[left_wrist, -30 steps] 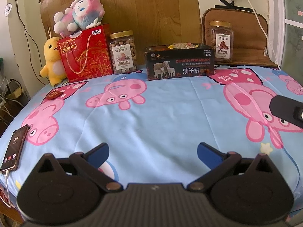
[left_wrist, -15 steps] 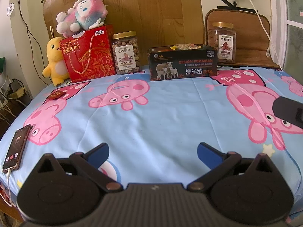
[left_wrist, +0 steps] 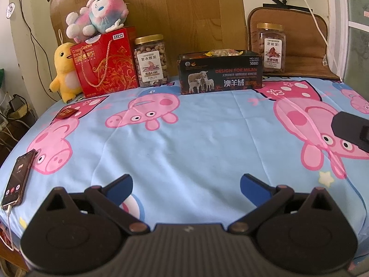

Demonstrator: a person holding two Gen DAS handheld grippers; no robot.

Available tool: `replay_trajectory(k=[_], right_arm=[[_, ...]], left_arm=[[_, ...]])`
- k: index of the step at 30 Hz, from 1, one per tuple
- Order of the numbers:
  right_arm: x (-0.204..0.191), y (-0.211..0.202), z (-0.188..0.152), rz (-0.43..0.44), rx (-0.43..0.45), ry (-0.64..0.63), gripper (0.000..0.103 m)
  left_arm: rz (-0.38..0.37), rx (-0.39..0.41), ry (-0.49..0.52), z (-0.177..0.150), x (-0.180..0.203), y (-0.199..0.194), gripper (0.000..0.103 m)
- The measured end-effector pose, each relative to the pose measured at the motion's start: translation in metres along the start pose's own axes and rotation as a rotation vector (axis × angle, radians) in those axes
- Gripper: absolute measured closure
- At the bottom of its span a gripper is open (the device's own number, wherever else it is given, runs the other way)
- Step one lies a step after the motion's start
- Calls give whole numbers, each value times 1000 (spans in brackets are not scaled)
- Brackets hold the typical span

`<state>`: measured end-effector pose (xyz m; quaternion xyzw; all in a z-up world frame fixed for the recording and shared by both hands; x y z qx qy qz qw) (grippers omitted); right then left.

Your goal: Organize snacks

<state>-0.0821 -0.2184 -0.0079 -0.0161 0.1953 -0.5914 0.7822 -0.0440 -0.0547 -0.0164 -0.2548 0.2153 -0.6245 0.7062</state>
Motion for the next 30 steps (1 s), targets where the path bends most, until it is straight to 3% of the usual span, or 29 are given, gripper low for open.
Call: replay_trajectory(k=[30], right_arm=[[-1, 0, 0, -3, -2, 1, 18]], left_arm=[[35, -7, -14, 1, -5, 4, 0]])
Point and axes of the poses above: each gripper's, at about its wrist camera, not at the fingertips, and y roughly the way its jaws point, x to its right, z to its top, the point moved 8 cm from there along y, roughly the way its jaws point, and after that the axes turned 12 degrees about -y, right-handed, at the moved point
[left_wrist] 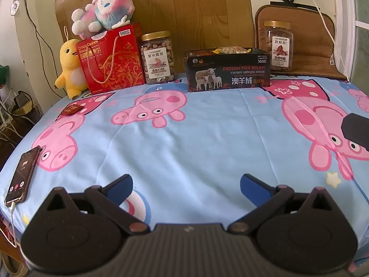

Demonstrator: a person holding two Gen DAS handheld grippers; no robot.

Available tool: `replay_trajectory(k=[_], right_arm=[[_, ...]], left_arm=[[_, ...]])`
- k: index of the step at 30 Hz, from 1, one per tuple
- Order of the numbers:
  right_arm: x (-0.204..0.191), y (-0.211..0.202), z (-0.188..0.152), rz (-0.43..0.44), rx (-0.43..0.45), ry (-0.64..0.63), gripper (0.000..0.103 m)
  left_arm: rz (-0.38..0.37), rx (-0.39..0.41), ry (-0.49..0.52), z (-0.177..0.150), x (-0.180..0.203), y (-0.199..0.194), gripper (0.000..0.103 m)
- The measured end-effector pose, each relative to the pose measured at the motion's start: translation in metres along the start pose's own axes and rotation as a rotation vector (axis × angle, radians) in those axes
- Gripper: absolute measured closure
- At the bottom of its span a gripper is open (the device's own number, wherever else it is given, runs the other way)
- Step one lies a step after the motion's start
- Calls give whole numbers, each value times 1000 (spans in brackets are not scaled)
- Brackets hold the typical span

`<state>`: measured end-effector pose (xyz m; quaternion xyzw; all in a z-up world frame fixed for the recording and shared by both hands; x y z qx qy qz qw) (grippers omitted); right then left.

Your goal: Organize snacks

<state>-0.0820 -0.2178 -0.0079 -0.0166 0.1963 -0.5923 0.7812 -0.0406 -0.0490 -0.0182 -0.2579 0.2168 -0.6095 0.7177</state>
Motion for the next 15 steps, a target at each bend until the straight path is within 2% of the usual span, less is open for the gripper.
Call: replay_trajectory(k=[15], right_arm=[[-1, 0, -1, -1, 1, -1, 18]], left_arm=[[9, 3, 2, 0, -1, 0, 0]])
Point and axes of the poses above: each gripper's, at about its wrist camera, not at the fingertips, and y roughly the way its jaws point, x to its right, z to its top, the point moved 8 cm from there along y, roughly the way its jaws point, and after that the axes turned 12 degrees about -y, right-handed, at the moved point
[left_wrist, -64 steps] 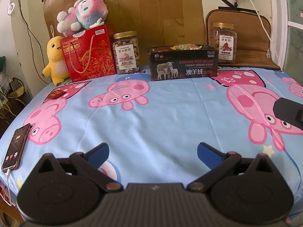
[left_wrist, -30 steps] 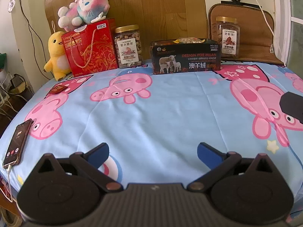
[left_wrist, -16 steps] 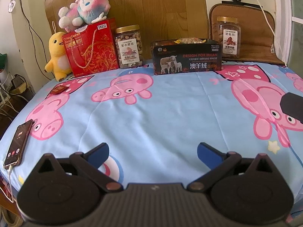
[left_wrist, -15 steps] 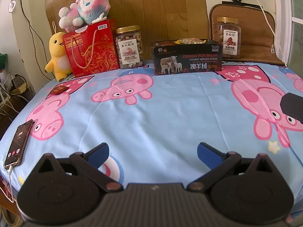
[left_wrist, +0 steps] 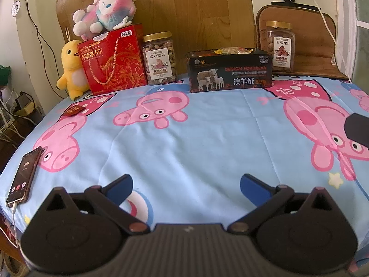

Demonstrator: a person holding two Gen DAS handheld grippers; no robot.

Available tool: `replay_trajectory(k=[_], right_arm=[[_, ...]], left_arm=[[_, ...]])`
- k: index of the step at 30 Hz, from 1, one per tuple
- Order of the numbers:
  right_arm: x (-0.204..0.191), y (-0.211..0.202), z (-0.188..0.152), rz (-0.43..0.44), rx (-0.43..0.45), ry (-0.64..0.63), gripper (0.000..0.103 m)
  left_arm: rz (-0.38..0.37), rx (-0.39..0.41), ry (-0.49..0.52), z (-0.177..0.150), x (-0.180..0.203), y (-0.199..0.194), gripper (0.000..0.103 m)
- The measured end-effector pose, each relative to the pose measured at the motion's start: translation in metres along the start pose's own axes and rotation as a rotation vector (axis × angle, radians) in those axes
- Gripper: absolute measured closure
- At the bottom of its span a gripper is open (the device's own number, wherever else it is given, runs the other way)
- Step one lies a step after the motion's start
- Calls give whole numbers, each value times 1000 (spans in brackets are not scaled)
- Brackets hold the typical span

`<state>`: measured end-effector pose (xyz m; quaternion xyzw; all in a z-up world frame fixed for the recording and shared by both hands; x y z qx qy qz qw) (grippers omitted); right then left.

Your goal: Organize snacks

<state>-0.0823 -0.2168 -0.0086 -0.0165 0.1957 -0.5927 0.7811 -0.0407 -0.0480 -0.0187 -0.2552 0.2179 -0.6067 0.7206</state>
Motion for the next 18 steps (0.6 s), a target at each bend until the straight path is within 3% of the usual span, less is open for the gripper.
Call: replay_trajectory(k=[18], right_arm=[[-1, -1, 0, -3, 2, 2, 18]], left_arm=[[4, -5, 10, -1, 1, 1, 0]])
Point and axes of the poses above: each gripper's, at about its wrist camera, not at the fingertips, and y roughly the way its jaws point, x to its right, z to its top, the point moved 8 cm from there along y, roughly the way its jaws point, and after that the axes turned 12 degrees about -y, right-handed, at the moved point
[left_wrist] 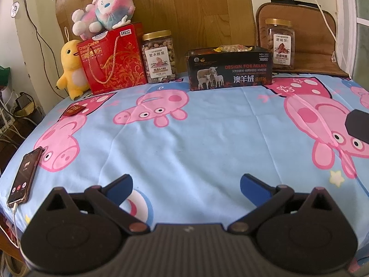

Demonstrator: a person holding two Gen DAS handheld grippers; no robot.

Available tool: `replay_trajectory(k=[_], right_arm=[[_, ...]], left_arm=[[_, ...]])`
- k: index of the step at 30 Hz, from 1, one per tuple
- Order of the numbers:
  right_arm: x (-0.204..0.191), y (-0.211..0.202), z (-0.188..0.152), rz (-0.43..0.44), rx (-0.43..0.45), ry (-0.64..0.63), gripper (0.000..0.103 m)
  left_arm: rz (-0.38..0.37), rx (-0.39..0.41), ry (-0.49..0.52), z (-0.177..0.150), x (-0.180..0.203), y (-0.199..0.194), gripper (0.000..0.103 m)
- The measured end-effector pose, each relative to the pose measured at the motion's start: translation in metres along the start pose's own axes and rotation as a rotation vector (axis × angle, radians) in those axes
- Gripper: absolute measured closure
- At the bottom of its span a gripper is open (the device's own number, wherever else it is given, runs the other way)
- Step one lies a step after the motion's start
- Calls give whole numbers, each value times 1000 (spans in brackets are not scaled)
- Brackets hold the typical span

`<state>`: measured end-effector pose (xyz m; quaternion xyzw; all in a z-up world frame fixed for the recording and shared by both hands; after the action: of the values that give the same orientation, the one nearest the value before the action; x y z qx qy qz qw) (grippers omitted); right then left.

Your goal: Organize snacks

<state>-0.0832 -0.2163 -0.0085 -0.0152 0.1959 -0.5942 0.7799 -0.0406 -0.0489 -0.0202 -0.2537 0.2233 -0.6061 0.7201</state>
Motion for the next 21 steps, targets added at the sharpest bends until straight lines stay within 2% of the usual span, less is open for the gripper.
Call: replay_trajectory(k=[21], right_arm=[[1, -2, 1, 0, 2, 6, 18]], left_arm=[[3, 10, 7, 3, -1, -3, 0]])
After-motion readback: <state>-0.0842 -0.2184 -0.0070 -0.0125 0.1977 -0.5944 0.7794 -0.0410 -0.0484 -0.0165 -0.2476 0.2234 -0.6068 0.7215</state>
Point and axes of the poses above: each gripper's, at about its wrist camera, not at the fingertips, and y roughly the way its jaws point, x to its right, z to its top, the point moved 8 cm from there along y, roughly the way its jaws point, and after that the axes turned 12 degrees about -y, right-handed, at the moved point
